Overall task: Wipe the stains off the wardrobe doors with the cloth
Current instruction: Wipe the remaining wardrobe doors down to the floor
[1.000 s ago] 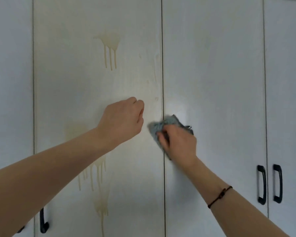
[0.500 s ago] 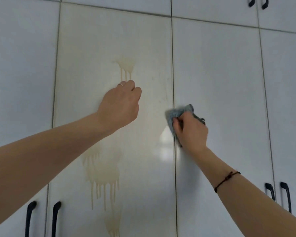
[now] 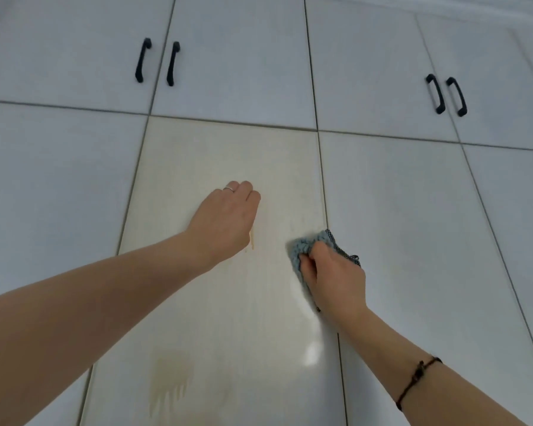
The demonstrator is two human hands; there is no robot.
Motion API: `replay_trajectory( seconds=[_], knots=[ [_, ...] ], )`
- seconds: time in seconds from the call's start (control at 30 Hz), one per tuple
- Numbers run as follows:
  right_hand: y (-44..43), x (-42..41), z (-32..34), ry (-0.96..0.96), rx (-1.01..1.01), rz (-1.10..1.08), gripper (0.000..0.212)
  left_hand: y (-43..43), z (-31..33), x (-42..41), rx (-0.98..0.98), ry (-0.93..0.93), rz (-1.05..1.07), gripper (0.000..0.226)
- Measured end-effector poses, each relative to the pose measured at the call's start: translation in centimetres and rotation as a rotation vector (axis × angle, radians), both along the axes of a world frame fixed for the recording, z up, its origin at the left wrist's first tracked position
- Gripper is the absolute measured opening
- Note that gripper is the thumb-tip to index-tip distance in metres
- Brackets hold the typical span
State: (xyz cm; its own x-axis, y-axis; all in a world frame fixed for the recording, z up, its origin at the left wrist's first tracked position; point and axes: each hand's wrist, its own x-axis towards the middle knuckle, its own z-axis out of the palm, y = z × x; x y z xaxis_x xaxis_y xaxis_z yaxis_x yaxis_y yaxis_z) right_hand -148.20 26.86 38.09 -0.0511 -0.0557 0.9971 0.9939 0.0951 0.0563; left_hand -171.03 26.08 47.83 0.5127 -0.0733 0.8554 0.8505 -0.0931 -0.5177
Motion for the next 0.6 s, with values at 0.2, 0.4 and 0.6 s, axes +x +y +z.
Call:
replay_trajectory(
  seconds=[0.2, 0.4, 0.6],
  knots=[
    [0.6, -0.2, 11.9, 0.398, 0.121, 0.095, 0.028, 0.5, 4.6, -1.6, 0.034, -0.088, 0.064, 0.045],
    [1.4, -3.6, 20.6, 0.478, 0.137, 0.102, 0.026, -0.2, 9.8, -3.8, 0.060, -0.179, 0.154, 0.043],
    [0.8, -7.5, 17.6, -0.070, 0.040, 0.091, 0.023, -0.2, 13.8, -5.8, 0.068, -0.143, 0.249, 0.042]
  ],
)
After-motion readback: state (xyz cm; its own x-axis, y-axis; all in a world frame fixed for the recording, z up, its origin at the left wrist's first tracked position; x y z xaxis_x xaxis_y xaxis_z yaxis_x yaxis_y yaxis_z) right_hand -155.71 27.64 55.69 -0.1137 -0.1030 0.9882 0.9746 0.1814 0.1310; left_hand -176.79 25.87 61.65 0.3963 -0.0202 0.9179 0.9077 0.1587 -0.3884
